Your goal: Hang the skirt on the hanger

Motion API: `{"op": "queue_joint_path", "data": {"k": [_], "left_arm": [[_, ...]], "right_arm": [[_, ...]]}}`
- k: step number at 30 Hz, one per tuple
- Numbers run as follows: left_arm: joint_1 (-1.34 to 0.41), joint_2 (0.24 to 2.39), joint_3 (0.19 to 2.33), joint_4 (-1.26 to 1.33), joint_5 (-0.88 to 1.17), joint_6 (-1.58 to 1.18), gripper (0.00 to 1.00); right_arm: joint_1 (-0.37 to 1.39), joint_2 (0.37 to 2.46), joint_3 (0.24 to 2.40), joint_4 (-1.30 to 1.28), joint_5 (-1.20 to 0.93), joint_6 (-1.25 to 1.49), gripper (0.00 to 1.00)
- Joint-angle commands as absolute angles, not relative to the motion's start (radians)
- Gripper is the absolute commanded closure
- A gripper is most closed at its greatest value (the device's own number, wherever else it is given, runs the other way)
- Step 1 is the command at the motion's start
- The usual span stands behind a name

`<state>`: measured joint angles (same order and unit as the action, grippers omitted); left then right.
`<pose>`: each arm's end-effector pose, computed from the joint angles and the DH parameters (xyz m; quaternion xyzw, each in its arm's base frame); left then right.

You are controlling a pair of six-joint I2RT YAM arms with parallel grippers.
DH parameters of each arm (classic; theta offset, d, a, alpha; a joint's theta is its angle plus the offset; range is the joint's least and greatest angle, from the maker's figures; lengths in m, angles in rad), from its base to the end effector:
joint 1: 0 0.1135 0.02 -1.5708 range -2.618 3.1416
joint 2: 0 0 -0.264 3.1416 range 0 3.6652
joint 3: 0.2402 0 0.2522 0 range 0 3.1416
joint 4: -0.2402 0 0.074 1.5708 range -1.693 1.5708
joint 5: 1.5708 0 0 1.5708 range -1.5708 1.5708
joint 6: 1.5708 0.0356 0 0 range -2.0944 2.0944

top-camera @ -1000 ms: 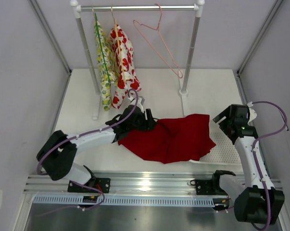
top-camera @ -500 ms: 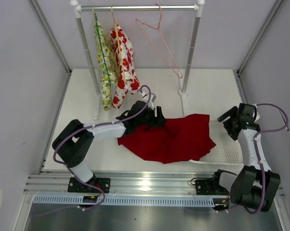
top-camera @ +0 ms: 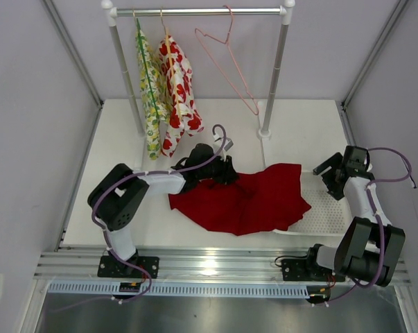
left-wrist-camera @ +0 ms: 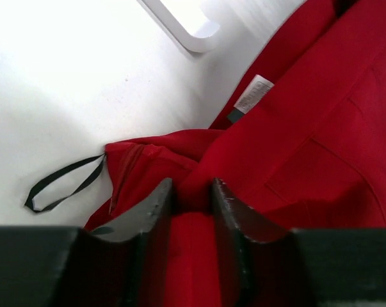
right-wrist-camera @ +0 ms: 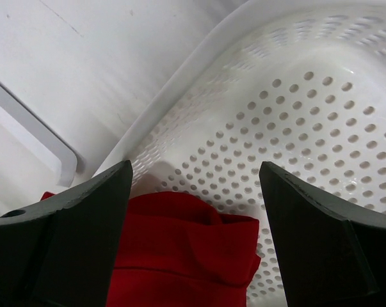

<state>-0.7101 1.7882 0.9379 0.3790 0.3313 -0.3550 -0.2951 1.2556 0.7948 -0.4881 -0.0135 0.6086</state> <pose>0.2803 -0.2562 0.1779 0.2333 0.8125 -0.3828 0.3726 0.2375 -0.0717 0.2202 0.4138 0.8574 0.0541 0.3012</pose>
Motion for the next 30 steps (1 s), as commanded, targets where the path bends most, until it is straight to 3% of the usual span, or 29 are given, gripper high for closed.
{"op": "queue_joint_path", "data": {"k": [1,3,4,15,30], "left_arm": [[-0.7,1.792,0.997,0.407,0.406,-0.314,0.81],[-0.699,1.78,1.012,0.381,0.393,-0.308,0.98],[-0.698,1.772,1.015,0.359,0.387,-0.307,1.0],[-0.675,1.473,1.094,0.051,0.216,-0.287,1.0],[-0.591,1.195,1.356,-0.313,0.267,-0.222,1.0]], "right_arm": [[-0.316,1.284,0.861,-0.446,-0.014,0.597,0.14],[-0.325,1.301,0.874,-0.443,-0.012,0.592,0.14],[-0.336,1.307,0.882,-0.445,-0.011,0.589,0.14],[-0.457,1.384,0.963,-0.456,0.014,0.577,0.14],[-0.486,1.442,1.042,-0.469,0.11,0.594,0.15]]}}
